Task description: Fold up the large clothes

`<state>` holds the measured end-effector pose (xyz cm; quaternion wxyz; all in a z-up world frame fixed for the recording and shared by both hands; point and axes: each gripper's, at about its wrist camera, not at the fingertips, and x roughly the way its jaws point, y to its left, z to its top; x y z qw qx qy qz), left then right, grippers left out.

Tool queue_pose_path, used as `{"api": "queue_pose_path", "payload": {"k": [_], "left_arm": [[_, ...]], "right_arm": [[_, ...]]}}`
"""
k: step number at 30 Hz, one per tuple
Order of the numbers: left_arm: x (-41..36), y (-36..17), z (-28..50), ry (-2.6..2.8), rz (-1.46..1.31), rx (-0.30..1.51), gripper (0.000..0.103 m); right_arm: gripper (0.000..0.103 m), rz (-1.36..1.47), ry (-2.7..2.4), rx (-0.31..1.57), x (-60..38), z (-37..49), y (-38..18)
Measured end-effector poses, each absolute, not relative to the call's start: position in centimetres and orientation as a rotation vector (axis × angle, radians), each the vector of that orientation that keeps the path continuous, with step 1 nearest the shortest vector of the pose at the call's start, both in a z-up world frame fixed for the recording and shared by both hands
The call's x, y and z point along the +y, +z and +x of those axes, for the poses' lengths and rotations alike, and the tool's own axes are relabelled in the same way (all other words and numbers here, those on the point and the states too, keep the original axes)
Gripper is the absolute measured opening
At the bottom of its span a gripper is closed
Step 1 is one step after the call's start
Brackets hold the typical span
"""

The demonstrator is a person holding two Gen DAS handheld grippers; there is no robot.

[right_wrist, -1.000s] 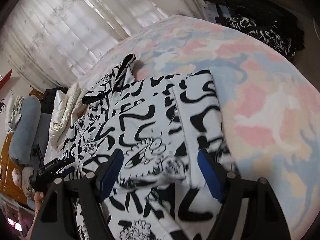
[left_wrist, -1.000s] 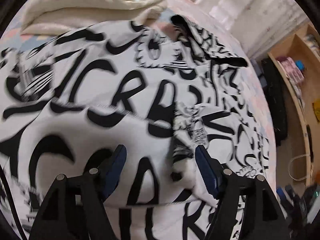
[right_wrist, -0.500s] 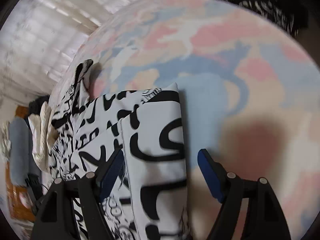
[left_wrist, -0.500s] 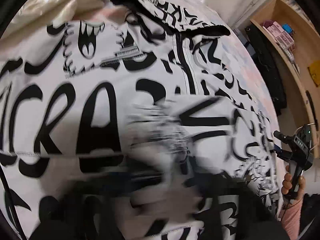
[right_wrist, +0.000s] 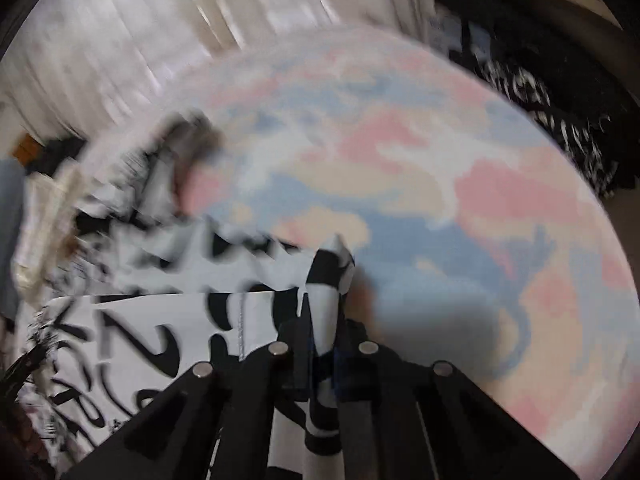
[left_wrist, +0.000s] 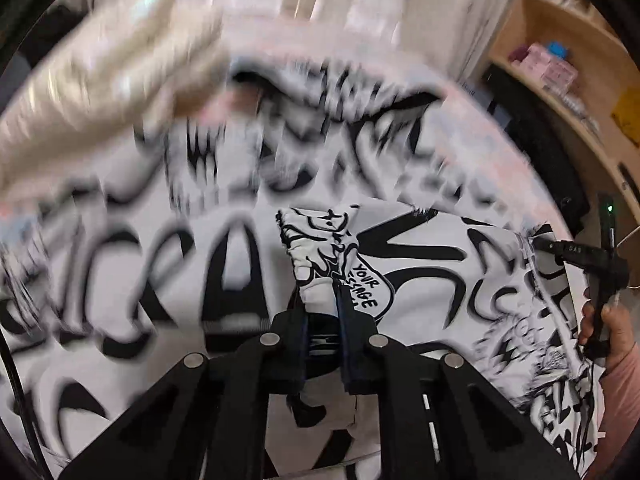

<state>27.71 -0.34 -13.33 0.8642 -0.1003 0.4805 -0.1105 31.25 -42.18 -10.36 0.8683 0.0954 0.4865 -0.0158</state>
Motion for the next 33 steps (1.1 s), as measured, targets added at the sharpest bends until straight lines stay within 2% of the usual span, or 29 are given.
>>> {"api": "queue_pose_path", "payload": {"k": [2, 4, 6, 8, 9, 13, 14, 15, 17, 18, 19, 21, 23, 25, 27, 28, 29, 30, 31, 33], "left_arm": [[-0.4, -15.0, 27.9, -0.217, -0.21, 1.058, 0.017], [0.0, -15.1, 27.7, -0.21, -0.238, 1.061, 0.024], [0.1, -14.8, 27.6, -0.224, -0.252, 1.074, 0.054], [0.4, -14.3, 27.0, -0.226, -0.249, 1.067, 0.061], [0.5, -14.1, 26.6, -0.233, -0.233, 1.064, 0.061], [0.3, -14.3, 25.5, -0.256, -0.229, 1.092, 0.061], [0.1, -14.4, 25.4, -0.262, -0.232, 1.095, 0.056], [-0.1, -14.6, 25.2, -0.263, -0.228, 1.097, 0.041], [-1.0, -14.8, 25.0, -0.24, -0.191, 1.11, 0.032], [-1.3, -14.6, 24.9, -0.233, -0.172, 1.103, 0.024], [-1.6, -14.2, 24.6, -0.243, -0.157, 1.095, 0.023], [-1.9, -13.1, 23.9, -0.262, -0.138, 1.057, 0.022], [-2.3, -13.1, 23.3, -0.267, -0.102, 1.049, 0.022], [-2.9, -14.3, 23.2, -0.253, -0.043, 1.087, 0.023], [-2.9, -14.9, 23.1, -0.236, -0.026, 1.086, 0.029], [-2.7, -14.6, 23.0, -0.233, -0.041, 1.087, 0.029], [-2.3, -14.2, 23.0, -0.232, -0.063, 1.096, 0.034], [-2.0, -13.5, 22.9, -0.232, -0.078, 1.108, 0.046], [-1.7, -12.7, 22.6, -0.228, -0.084, 1.104, 0.051], [-1.3, -11.1, 21.9, -0.223, -0.089, 1.054, 0.054]], "right_arm": [[0.017, 0.2, -0.074, 1.093, -42.5, 31.5, -12.3], [0.022, 0.257, -0.059, 1.096, -42.9, 30.7, -11.7], [0.049, 0.326, -0.005, 1.109, -43.2, 28.6, -10.4], [0.064, 0.332, 0.03, 1.109, -43.3, 26.1, -9.0], [0.067, 0.317, 0.043, 1.119, -43.1, 24.4, -8.4], [0.067, 0.259, 0.082, 1.201, -41.7, 18.0, -8.0], [0.067, 0.247, 0.091, 1.226, -41.3, 16.5, -8.3], [0.067, 0.225, 0.094, 1.249, -40.7, 15.4, -8.8], [0.066, 0.162, 0.075, 1.264, -40.0, 14.2, -9.9], [0.044, 0.133, 0.066, 1.254, -39.6, 13.7, -10.4], [0.027, 0.114, 0.063, 1.251, -39.3, 13.4, -10.8], [0.018, 0.094, 0.022, 1.212, -39.0, 12.5, -10.0], [0.018, 0.109, -0.003, 1.154, -39.6, 11.6, -9.1], [0.019, 0.141, -0.014, 1.188, -40.4, 11.5, -10.8], [0.035, 0.159, -0.023, 1.215, -40.8, 11.8, -12.0], [0.036, 0.186, -0.034, 1.23, -41.0, 11.8, -11.9], [0.036, 0.216, -0.045, 1.23, -41.3, 11.6, -11.3], [0.037, 0.228, -0.058, 1.215, -41.4, 11.3, -10.6], [0.038, 0.219, -0.073, 1.185, -41.3, 10.9, -9.2], [0.043, 0.197, -0.068, 1.139, -40.6, 10.3, -7.1]]}}
